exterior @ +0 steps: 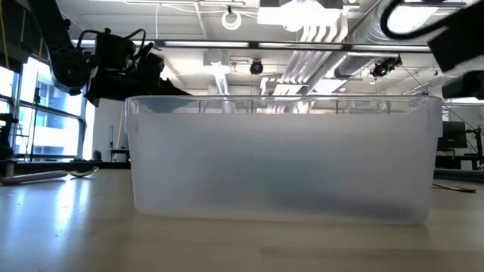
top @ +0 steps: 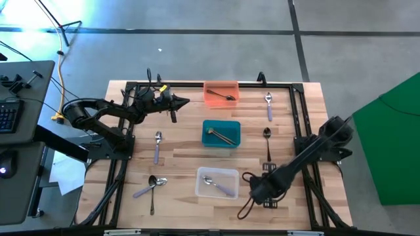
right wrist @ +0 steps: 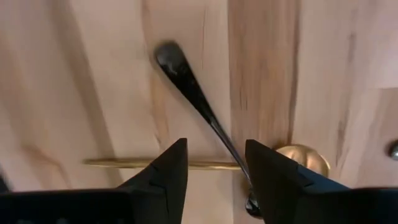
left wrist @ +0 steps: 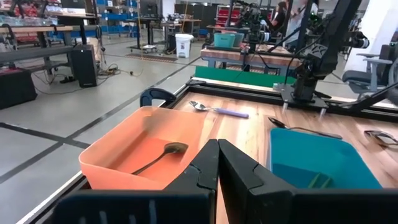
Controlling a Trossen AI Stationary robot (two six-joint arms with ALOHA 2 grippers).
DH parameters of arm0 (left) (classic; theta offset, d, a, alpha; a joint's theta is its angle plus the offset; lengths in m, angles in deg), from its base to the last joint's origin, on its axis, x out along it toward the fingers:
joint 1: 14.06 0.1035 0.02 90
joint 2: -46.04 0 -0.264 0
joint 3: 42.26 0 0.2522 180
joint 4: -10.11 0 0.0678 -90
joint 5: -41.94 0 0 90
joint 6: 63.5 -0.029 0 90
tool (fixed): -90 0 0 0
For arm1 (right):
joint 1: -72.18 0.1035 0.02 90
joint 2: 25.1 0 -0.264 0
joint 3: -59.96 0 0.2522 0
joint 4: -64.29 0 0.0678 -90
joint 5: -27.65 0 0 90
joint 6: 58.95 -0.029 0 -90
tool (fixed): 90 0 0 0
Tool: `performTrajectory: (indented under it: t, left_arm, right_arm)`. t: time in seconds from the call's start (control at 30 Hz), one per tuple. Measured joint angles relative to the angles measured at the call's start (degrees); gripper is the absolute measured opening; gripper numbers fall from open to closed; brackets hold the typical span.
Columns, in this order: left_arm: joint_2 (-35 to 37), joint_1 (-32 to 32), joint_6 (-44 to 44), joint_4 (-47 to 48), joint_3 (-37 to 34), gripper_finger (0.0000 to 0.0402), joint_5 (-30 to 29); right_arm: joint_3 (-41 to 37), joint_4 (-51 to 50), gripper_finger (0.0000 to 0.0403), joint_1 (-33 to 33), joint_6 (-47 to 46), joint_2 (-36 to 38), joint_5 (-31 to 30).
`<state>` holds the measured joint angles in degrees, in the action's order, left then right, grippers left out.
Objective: Sort silverware by color (type)
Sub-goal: Put the black spoon into the orange bin
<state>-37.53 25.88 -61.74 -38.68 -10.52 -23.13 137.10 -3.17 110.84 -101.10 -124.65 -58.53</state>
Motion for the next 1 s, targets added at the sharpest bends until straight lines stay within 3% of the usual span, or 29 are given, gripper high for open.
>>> performTrajectory:
  t: [0.43,0.57,0.77,1.0]
  left_arm:
    - [0.00,0.02,-0.32,4.02,0.00,0.0000,0.00]
    - [0.00,0.02,-0.07,4.70,0.00,0.0000,0.00]
    - [0.00,-0.74,1.02,4.78,0.01,0.0000,0.00]
    - [0.00,-1.79,0.99,4.83,0.00,0.0000,0.00]
  right_arm:
    - [-7.63,7.85,0.0138,-1.34,6.76,-0.81,2.04]
    - [-7.92,7.82,0.0102,-2.45,10.73,-0.73,2.23]
    - [-7.94,7.68,0.0014,-4.11,14.17,-0.80,2.02]
    - [-4.03,4.54,0.0005,-4.70,12.36,-1.22,1.07]
